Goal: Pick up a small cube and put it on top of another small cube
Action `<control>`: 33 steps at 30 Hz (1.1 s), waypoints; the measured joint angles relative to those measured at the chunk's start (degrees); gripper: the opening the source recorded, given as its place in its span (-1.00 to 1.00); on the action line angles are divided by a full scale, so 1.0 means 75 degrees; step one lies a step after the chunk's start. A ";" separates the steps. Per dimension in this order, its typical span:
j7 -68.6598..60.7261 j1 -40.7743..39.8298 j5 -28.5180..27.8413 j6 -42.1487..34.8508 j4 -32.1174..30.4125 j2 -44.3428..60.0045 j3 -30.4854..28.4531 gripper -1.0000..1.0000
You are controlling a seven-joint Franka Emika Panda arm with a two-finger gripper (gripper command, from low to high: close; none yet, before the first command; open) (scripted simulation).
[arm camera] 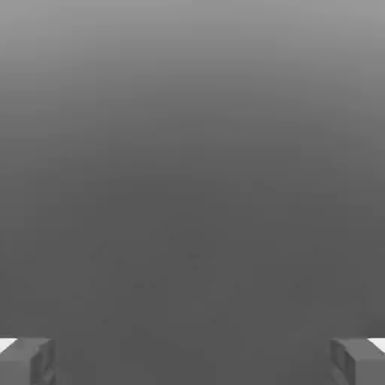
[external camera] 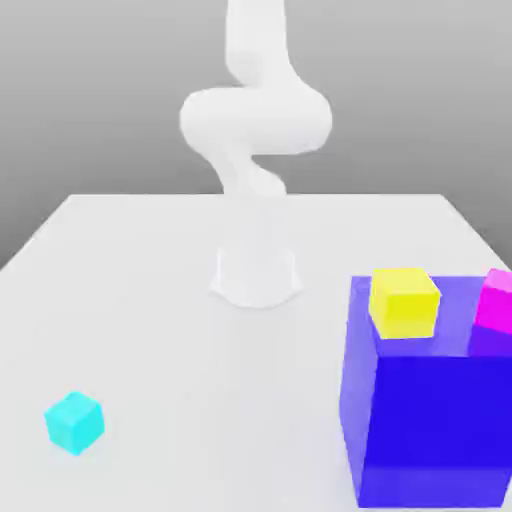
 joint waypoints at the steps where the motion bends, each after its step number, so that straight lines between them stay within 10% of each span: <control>1: -0.0121 0.0060 0.0153 0.0112 -0.0069 0.0303 -0.0200 0.00; 17: -0.1805 0.0075 0.2273 0.1753 -0.1081 0.4800 -0.2243 0.00; 26: -0.1557 -0.0536 0.1787 0.2961 -0.1759 0.6832 -0.2938 0.00; 33: -0.2374 -0.1351 0.2845 0.3983 -0.1535 0.8246 -0.2057 0.00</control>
